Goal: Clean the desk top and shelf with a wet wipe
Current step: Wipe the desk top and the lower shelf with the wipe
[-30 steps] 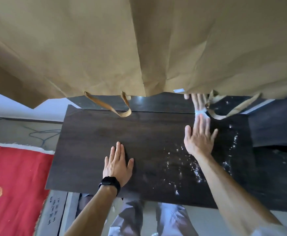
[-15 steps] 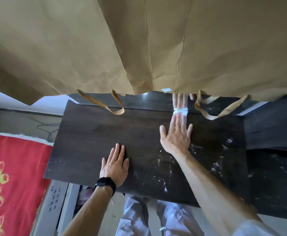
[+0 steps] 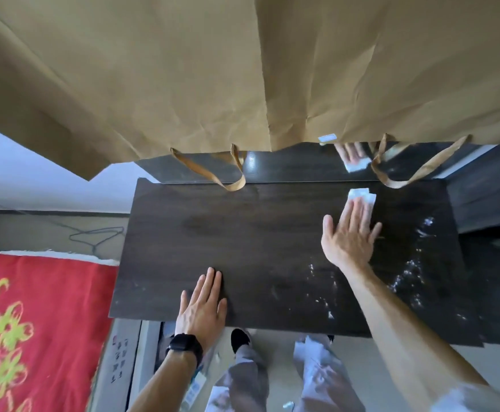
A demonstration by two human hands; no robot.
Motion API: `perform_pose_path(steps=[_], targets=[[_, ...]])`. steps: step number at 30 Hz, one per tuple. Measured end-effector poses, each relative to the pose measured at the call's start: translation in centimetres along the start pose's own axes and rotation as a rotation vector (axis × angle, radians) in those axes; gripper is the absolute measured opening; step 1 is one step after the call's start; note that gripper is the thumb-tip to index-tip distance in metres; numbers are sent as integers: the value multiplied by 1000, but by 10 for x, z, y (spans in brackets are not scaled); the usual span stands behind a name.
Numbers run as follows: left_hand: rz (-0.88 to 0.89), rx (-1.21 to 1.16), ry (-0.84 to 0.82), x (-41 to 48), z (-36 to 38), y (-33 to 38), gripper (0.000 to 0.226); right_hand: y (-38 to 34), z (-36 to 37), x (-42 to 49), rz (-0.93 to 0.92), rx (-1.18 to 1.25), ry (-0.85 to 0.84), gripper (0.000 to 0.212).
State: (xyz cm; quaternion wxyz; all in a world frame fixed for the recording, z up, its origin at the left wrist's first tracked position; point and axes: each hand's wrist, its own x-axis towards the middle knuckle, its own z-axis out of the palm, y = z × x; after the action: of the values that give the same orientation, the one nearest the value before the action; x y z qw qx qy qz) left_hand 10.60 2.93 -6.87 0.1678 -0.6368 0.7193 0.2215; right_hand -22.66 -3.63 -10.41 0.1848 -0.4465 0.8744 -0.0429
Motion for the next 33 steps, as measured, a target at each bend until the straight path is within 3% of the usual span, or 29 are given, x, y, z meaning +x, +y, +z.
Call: perform_pose_path(steps=[2,5,6,8,11,12,14,16,18,19,21,25,28,30,33], targets=[[64,20,24,1,3,-11,72,-50,21,-34,-157,-13,10,74],[132,48,47,-3,7,-38,69,-110,72,-125,-675,-94,-95,69],[149,55,53,-6,7,-47,69,-107,78,-137,-733,-128,-98,68],[181,51,43,-7,7,-64,69,-72,69,-118,-583,-124,-22,68],[232,49,19,-9,5,-74,64,-23,38,-83,-35,-96,22,75],[237,47,12,-10,5,-81,62,-30,39,-90,38,-72,20,77],[254,42,7,-10,2,-89,64,-73,59,-130,-71,-62,46,75],[277,52,9,-12,1,-97,68,-119,91,-189,-376,-82,-8,70],[296,49,3,-13,2,-107,68,-133,109,-229,-608,-123,-79,66],[298,48,3,-14,2,-111,66,-127,106,-228,-634,-136,-94,65],[296,60,-1,-15,3,-122,62,-96,97,-206,-508,-149,-58,65],[296,29,7,-23,6,-141,64,-13,65,-164,49,-129,9,70],[297,9,9,-22,11,-146,63,-5,51,-155,255,-22,-26,72],[301,11,18,-22,13,-148,63,-36,59,-164,234,2,-8,75],[246,-35,51,-26,12,-156,63,-102,92,-202,-114,-107,4,72]])
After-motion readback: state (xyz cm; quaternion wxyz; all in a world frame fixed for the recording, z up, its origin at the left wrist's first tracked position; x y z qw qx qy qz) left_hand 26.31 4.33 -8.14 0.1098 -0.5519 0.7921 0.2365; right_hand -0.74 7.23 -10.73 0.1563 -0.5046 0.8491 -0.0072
